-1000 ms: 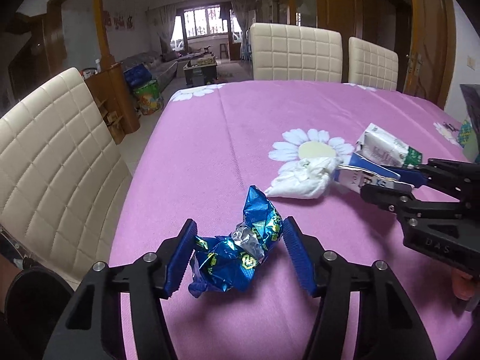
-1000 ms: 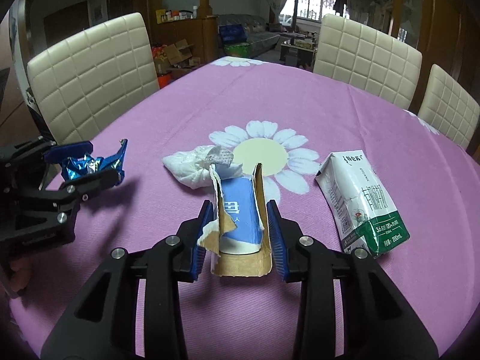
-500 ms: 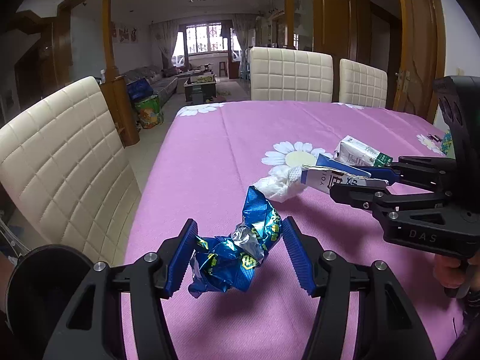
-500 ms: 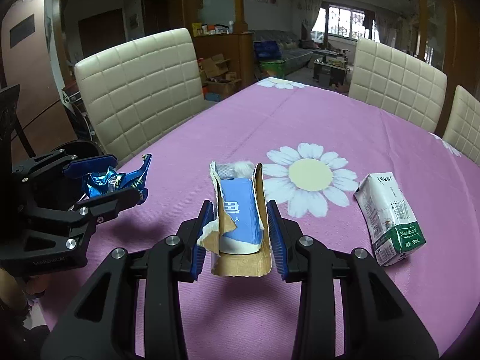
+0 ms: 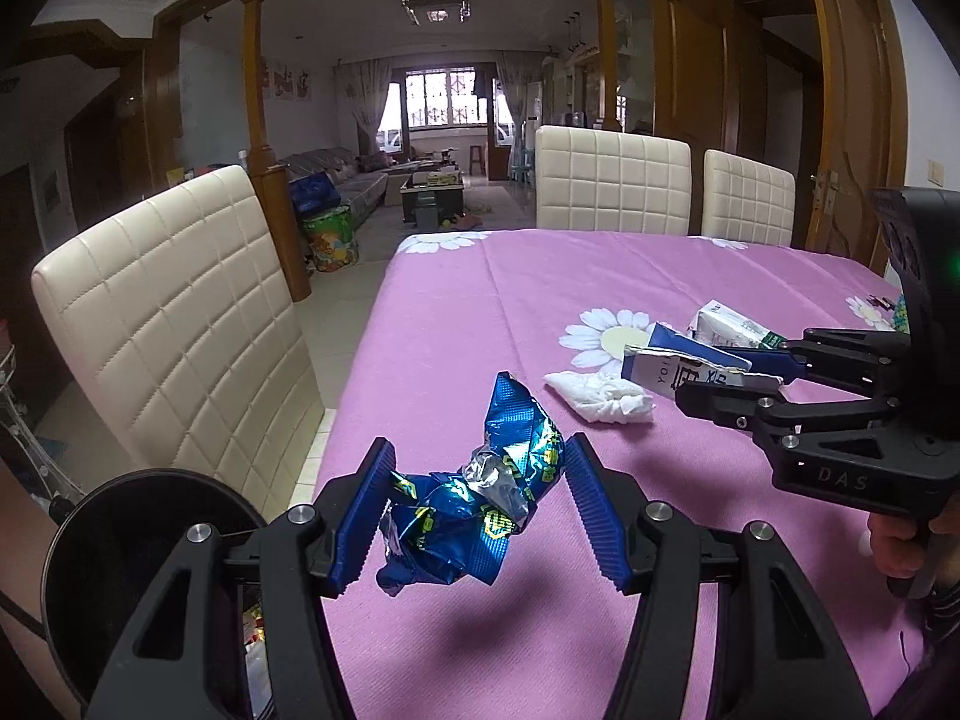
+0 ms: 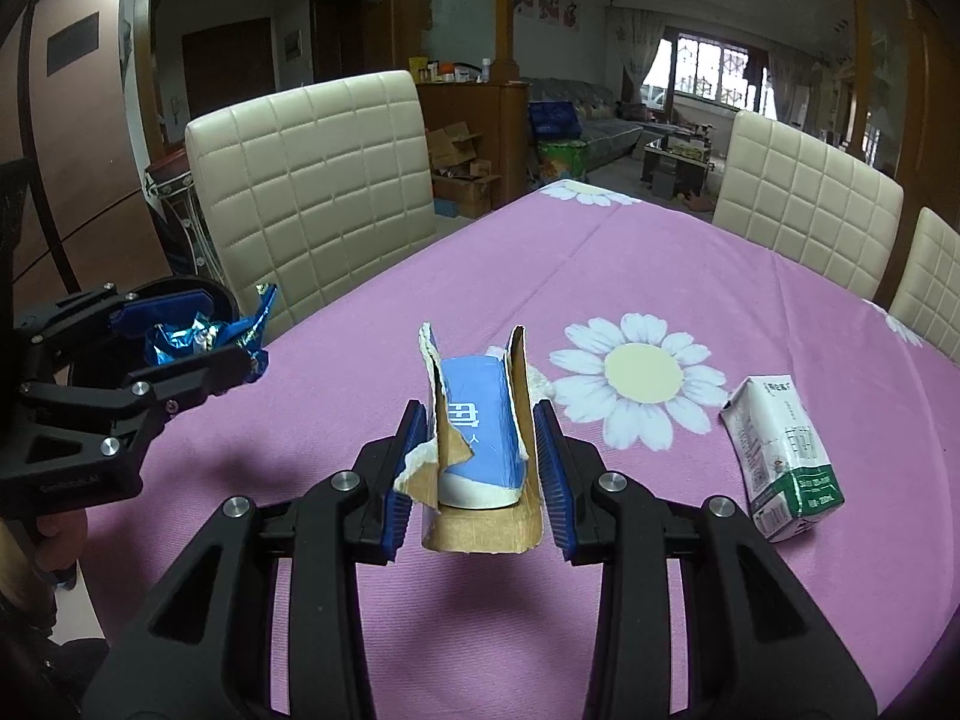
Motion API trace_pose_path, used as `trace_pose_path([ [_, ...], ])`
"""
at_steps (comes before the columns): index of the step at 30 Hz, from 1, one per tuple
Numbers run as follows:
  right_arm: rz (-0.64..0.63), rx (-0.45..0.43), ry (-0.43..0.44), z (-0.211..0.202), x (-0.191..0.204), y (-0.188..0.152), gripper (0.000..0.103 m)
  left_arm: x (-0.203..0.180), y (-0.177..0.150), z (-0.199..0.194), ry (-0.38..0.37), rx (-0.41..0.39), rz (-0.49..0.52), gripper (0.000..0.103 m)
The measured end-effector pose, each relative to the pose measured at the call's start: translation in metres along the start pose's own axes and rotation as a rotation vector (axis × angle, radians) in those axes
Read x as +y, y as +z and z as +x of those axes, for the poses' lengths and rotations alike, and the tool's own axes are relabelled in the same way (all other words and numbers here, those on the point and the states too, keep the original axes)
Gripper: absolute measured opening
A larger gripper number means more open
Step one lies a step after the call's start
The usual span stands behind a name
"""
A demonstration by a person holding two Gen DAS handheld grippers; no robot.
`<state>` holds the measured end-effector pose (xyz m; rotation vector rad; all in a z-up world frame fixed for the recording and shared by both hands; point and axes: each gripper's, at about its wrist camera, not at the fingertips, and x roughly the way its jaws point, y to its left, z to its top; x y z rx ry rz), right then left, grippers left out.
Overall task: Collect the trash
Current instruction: 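Drop the blue wrapper into the bin with the left tool while the right carries the box over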
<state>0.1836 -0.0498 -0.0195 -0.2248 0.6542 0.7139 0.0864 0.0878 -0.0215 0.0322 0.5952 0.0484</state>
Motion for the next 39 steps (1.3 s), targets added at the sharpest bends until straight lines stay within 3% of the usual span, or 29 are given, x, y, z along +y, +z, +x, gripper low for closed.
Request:
trace_pose_path([
  [23, -0.109, 0.006, 0.065, 0.009, 0.052, 0.012, 0.038, 0.027, -0.016, -0.022, 0.088, -0.023, -0.009, 0.058],
  [39, -0.209, 0.013, 0.122, 0.024, 0.107, 0.025, 0.038, 0.066, -0.032, -0.037, 0.195, -0.043, -0.055, 0.058],
])
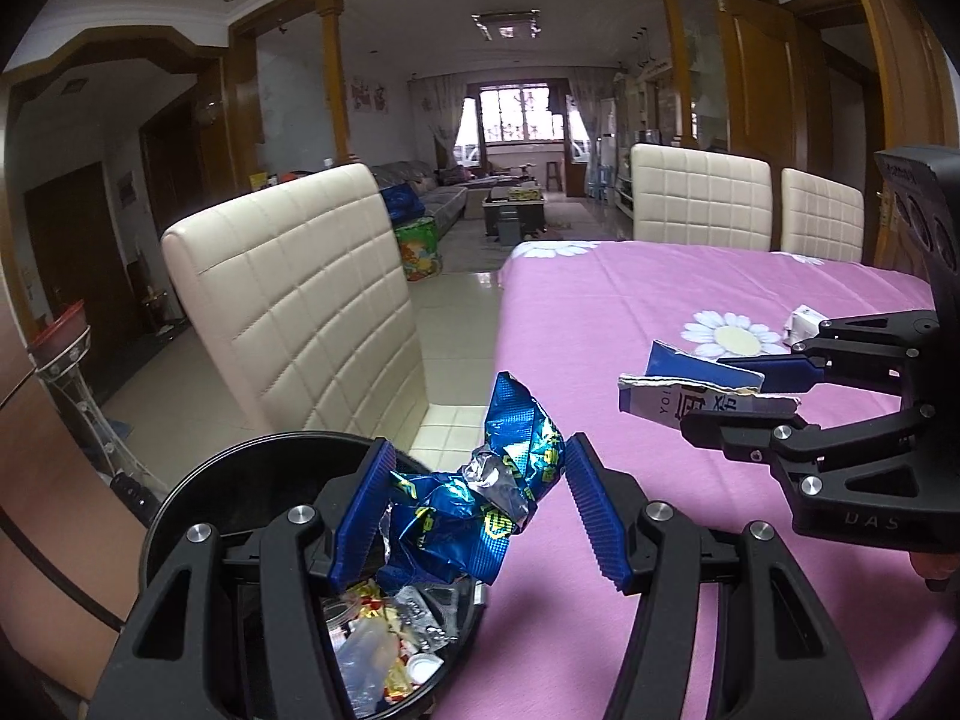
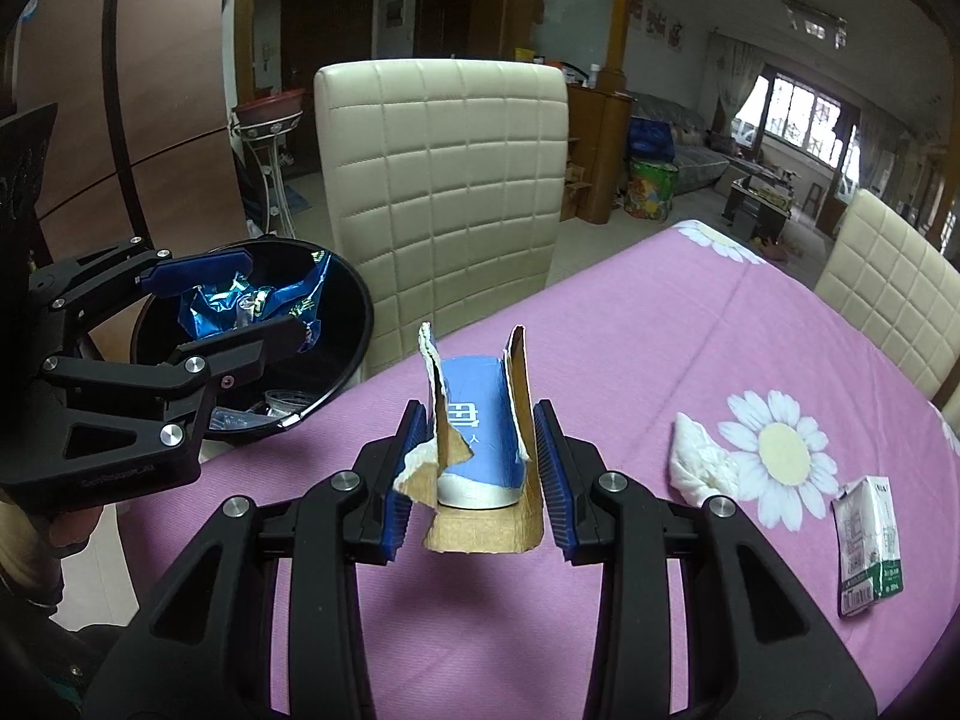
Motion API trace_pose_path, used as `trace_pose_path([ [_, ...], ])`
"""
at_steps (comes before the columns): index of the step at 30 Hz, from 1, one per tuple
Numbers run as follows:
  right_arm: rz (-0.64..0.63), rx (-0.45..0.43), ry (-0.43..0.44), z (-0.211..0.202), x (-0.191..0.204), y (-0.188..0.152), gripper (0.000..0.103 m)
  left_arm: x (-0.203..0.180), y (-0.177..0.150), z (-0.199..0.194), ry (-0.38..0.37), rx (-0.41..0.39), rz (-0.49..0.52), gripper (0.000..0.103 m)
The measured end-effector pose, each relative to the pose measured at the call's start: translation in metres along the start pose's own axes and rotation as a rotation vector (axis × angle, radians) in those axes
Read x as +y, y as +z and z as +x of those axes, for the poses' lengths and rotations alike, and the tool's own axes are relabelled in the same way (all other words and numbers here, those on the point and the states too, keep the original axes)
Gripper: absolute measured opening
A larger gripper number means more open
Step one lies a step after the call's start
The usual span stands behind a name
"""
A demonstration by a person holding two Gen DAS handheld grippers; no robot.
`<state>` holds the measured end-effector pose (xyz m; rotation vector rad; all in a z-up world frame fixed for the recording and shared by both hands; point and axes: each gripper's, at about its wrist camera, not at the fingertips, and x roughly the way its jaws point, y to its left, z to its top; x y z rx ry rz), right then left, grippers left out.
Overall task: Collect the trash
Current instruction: 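Drop the blue wrapper into the bin with the left tool while the right carries the box over, then release the torn cardboard box into the bin with the right tool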
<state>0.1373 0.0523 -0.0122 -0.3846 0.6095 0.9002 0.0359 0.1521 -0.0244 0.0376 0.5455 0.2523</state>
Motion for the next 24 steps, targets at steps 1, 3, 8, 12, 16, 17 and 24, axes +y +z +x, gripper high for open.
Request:
trace_pose_path([
  [1, -0.007, 0.000, 0.005, 0.002, 0.003, 0.002, 0.038, 0.003, -0.001, -0.001, 0.004, 0.001, -0.004, 0.058],
  [3, -0.020, 0.003, 0.013, 0.005, 0.011, 0.005, 0.038, 0.007, -0.002, -0.002, 0.014, 0.001, -0.011, 0.058],
  [8, -0.049, 0.009, 0.032, 0.013, 0.028, 0.012, 0.038, 0.020, -0.007, -0.006, 0.048, -0.003, -0.026, 0.058],
  [12, -0.074, 0.014, 0.047, 0.020, 0.041, 0.016, 0.038, 0.037, -0.013, -0.006, 0.087, 0.005, -0.048, 0.058],
  [16, -0.088, 0.021, 0.061, 0.025, 0.051, 0.019, 0.038, 0.051, -0.017, -0.003, 0.124, 0.019, -0.064, 0.059],
  [17, -0.092, 0.021, 0.064, 0.026, 0.053, 0.020, 0.038, 0.054, -0.019, -0.002, 0.122, 0.021, -0.068, 0.060],
  [24, -0.120, 0.037, 0.076, 0.031, 0.067, 0.022, 0.038, 0.069, -0.024, -0.008, 0.130, -0.007, -0.113, 0.088],
])
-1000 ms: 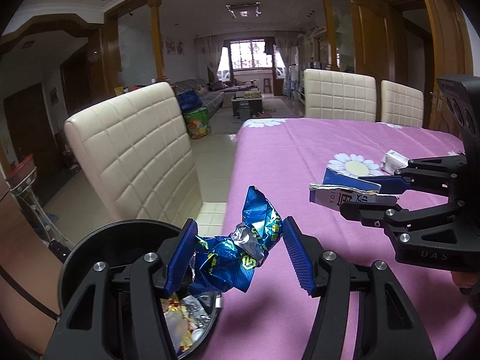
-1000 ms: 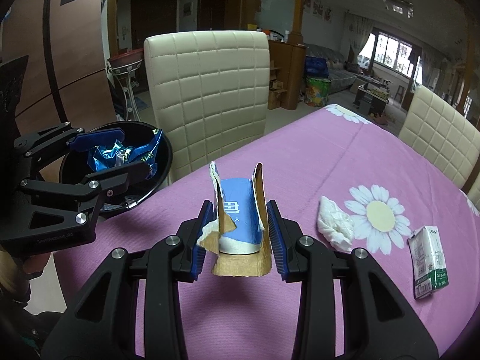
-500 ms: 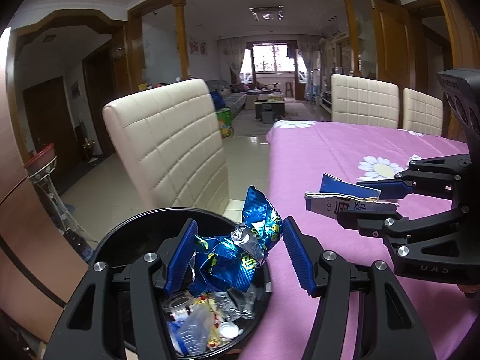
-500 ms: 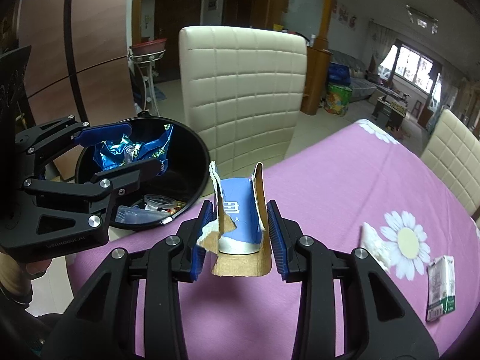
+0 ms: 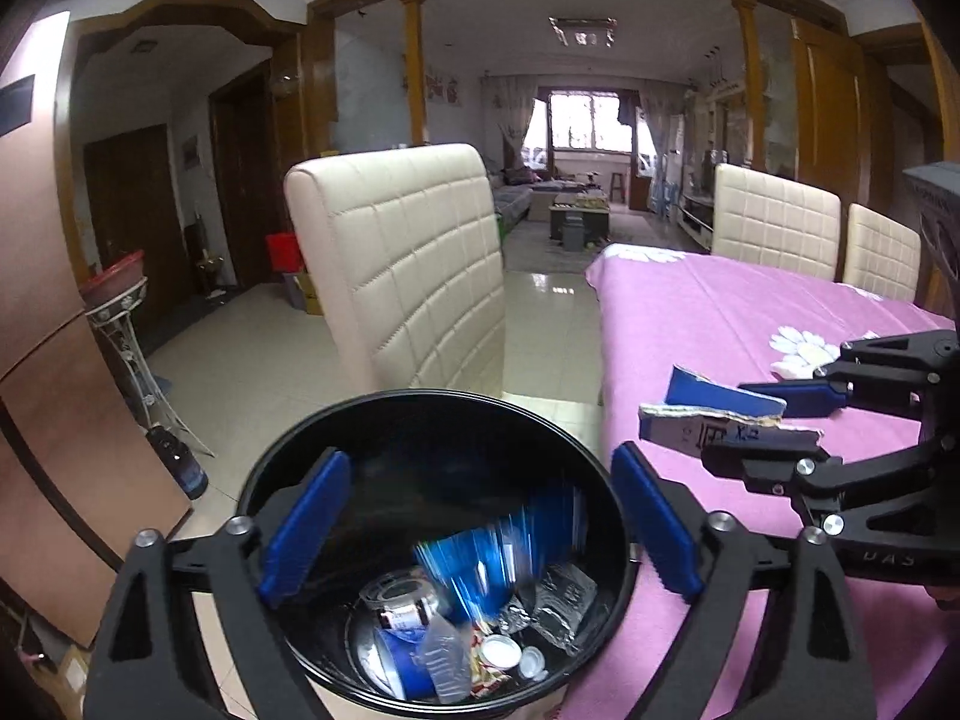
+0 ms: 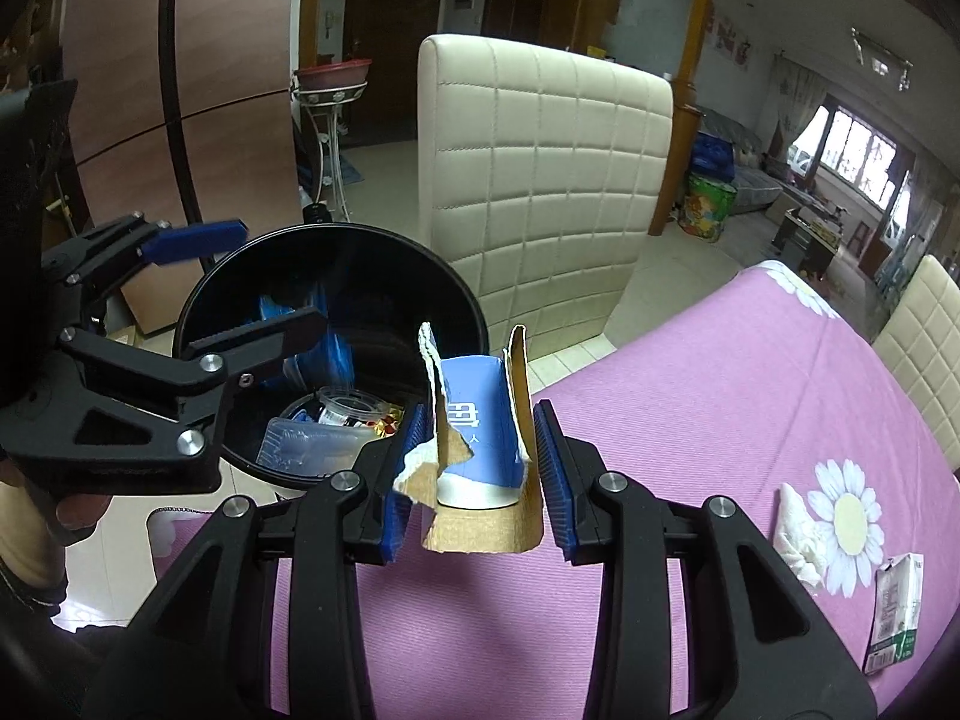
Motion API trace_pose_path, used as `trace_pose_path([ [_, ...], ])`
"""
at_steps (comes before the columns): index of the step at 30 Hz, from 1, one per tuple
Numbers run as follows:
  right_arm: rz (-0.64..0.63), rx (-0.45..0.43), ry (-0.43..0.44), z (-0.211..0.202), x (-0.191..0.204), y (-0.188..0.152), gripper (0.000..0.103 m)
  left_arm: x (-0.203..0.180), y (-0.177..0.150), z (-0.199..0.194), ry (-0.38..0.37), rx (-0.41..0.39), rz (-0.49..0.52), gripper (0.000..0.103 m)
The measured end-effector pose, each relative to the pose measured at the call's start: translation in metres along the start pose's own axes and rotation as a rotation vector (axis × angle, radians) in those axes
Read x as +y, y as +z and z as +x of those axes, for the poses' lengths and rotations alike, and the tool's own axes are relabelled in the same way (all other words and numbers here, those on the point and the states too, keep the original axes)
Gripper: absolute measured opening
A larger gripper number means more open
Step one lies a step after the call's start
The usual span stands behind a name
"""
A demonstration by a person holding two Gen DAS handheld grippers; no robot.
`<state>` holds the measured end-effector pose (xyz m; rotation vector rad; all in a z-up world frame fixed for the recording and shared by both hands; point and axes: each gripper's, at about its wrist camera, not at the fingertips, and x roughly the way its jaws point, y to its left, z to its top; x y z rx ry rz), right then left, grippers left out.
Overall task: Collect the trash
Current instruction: 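Release the torn cardboard box into the bin with the right tool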
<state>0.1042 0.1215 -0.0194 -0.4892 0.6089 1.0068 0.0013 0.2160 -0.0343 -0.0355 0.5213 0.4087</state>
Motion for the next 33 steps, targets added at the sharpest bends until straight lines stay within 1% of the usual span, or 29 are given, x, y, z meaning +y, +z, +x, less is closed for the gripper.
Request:
trace_pose_path([
  [9, -0.038, 0.010, 0.019, 0.006, 0.015, 0.008, 0.038, 0.011, -0.011, 0.001, 0.069, 0.018, 0.021, 0.088],
  [15, -0.061, 0.010, 0.043, 0.015, 0.028, 0.023, 0.040, 0.019, -0.016, -0.003, 0.118, 0.023, 0.026, 0.088],
  [17, -0.051, 0.005, 0.057, 0.018, 0.028, 0.028, 0.044, 0.023, -0.016, -0.005, 0.147, 0.022, 0.024, 0.088],
  [18, -0.044, 0.002, 0.057, 0.020, 0.027, 0.029, 0.052, 0.025, -0.016, -0.005, 0.162, 0.022, 0.025, 0.088],
  [19, -0.039, -0.004, 0.051, 0.021, 0.027, 0.030, 0.056, 0.027, -0.016, -0.005, 0.167, 0.027, 0.024, 0.088],
  [22, -0.030, 0.001, 0.050, 0.023, 0.025, 0.029, 0.057, 0.032, -0.017, -0.004, 0.151, 0.043, 0.007, 0.089],
  [26, -0.028, 0.014, 0.020, 0.021, 0.017, 0.019, 0.057, 0.027, -0.017, -0.002, 0.139, 0.049, 0.010, 0.089],
  [30, -0.005, 0.030, -0.032, 0.014, -0.002, 0.006, 0.057, 0.014, -0.014, 0.002, 0.080, 0.060, 0.014, 0.088],
  [33, 0.033, 0.042, -0.081, 0.005, -0.027, -0.008, 0.058, -0.007, -0.009, 0.006, 0.023, 0.062, 0.036, 0.089],
])
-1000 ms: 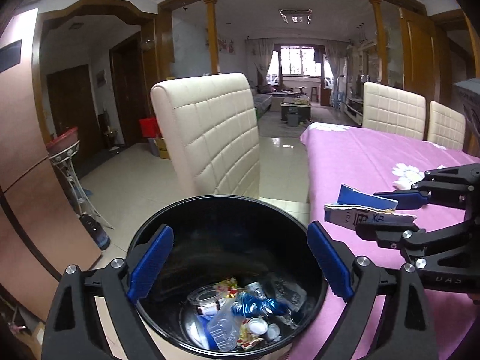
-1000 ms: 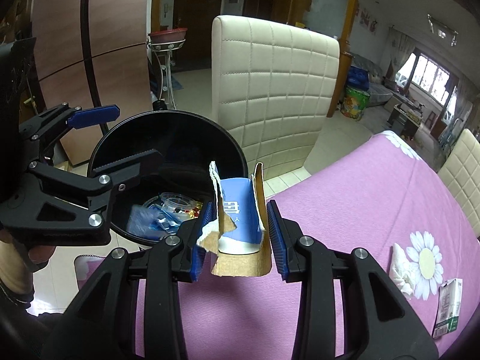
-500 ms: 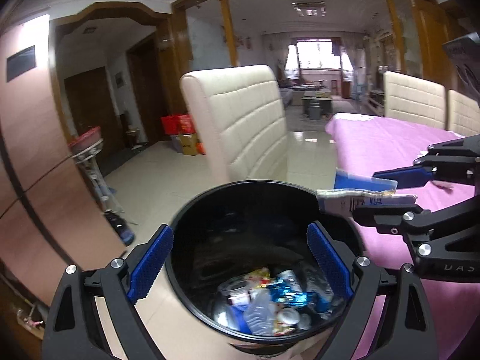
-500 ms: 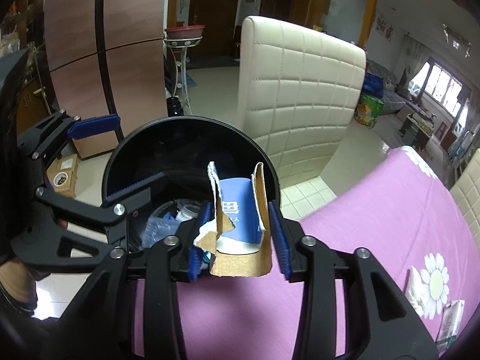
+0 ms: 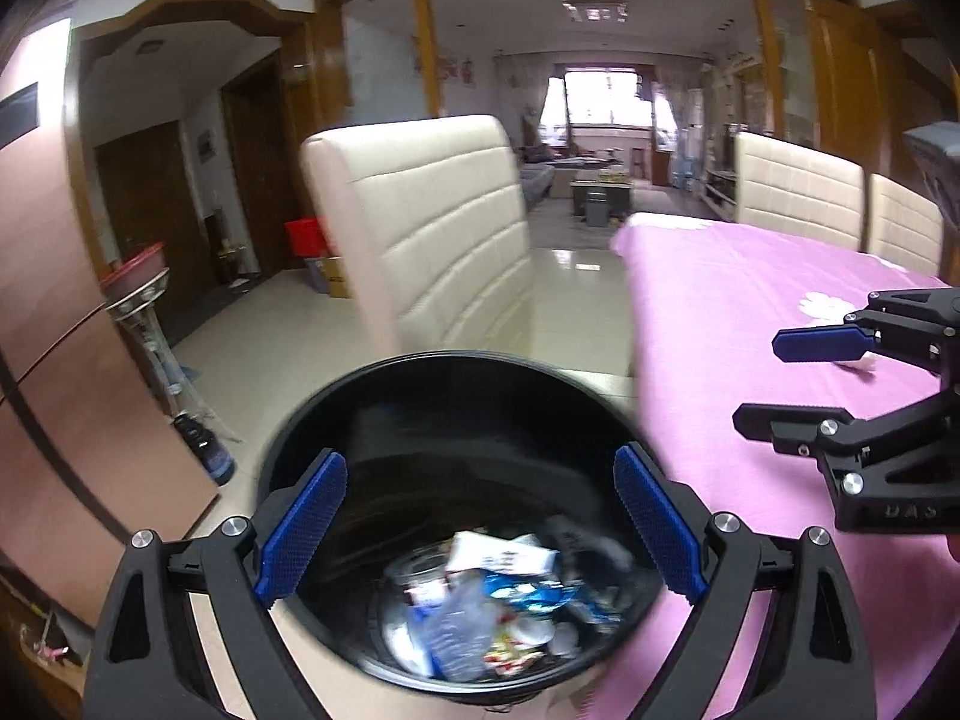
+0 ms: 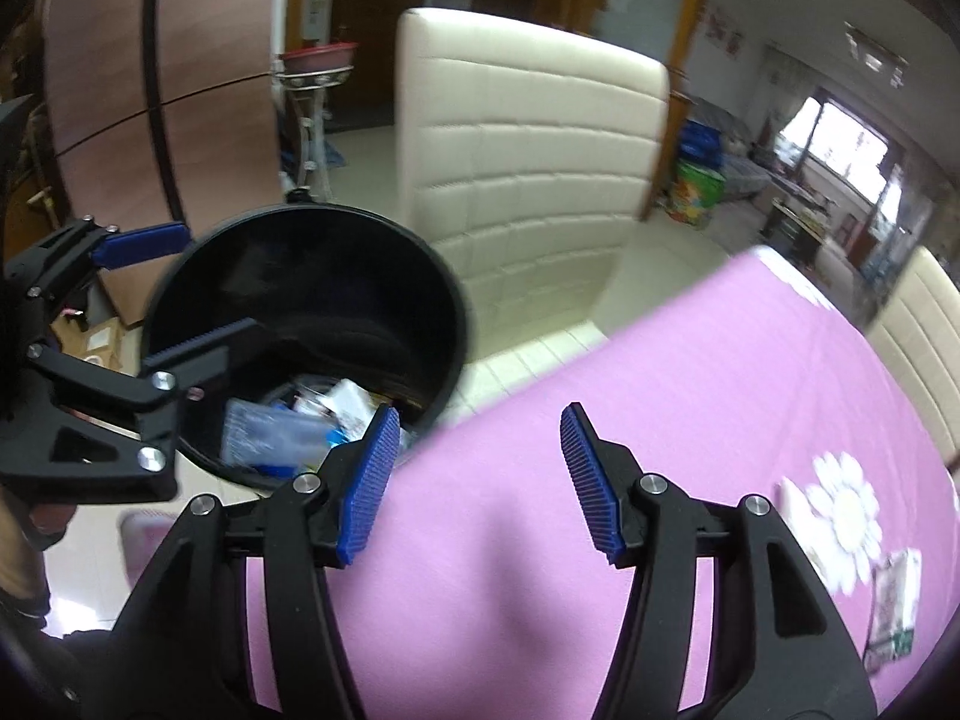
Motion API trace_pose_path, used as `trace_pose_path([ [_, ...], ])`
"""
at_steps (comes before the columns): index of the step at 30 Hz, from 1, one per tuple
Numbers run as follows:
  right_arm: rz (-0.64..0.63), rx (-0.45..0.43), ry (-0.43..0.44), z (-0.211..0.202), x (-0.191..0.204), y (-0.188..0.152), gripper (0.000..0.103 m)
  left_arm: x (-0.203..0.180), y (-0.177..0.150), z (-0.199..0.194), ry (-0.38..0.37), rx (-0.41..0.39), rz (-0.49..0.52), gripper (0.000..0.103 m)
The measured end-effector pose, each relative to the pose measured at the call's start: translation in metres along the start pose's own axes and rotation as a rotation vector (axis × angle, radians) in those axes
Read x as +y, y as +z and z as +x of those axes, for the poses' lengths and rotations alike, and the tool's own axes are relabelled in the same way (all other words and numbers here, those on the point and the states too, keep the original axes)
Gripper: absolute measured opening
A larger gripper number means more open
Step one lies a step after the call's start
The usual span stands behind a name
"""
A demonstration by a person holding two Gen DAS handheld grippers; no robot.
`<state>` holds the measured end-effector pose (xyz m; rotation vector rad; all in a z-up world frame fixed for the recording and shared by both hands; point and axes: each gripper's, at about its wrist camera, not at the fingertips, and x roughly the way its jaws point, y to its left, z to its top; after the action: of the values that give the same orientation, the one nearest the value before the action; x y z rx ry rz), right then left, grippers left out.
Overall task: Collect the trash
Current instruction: 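Release the torn cardboard box into the bin with the right tool, then grasp the white tissue with the left tool while the right grasps the milk carton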
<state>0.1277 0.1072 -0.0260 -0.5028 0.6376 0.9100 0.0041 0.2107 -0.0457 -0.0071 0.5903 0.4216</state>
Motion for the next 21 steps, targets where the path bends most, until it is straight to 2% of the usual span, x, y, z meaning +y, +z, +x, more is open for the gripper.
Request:
trace_pose_path([
  [5, 0.109, 0.009, -0.096, -0.019, -0.060, -0.028, 0.059, -0.042, 0.013, 0.005, -0.094, 0.000, 0.059, 0.089],
  [8, 0.164, 0.025, -0.123, -0.028, -0.094, -0.043, 0.064, -0.073, 0.024, 0.007, -0.168, 0.005, 0.101, 0.089],
  [13, 0.237, 0.009, -0.246, -0.054, -0.147, -0.069, 0.070, -0.123, 0.043, 0.015, -0.271, 0.018, 0.142, 0.089],
  [15, 0.267, 0.003, -0.298, -0.064, -0.167, -0.079, 0.074, -0.143, 0.049, 0.022, -0.302, 0.034, 0.163, 0.089],
  [18, 0.322, -0.006, -0.360, -0.072, -0.197, -0.096, 0.074, -0.174, 0.056, 0.034, -0.344, 0.078, 0.185, 0.089],
  [21, 0.419, -0.010, -0.355, -0.073, -0.223, -0.116, 0.074, -0.203, 0.062, 0.044, -0.371, 0.113, 0.217, 0.089],
])
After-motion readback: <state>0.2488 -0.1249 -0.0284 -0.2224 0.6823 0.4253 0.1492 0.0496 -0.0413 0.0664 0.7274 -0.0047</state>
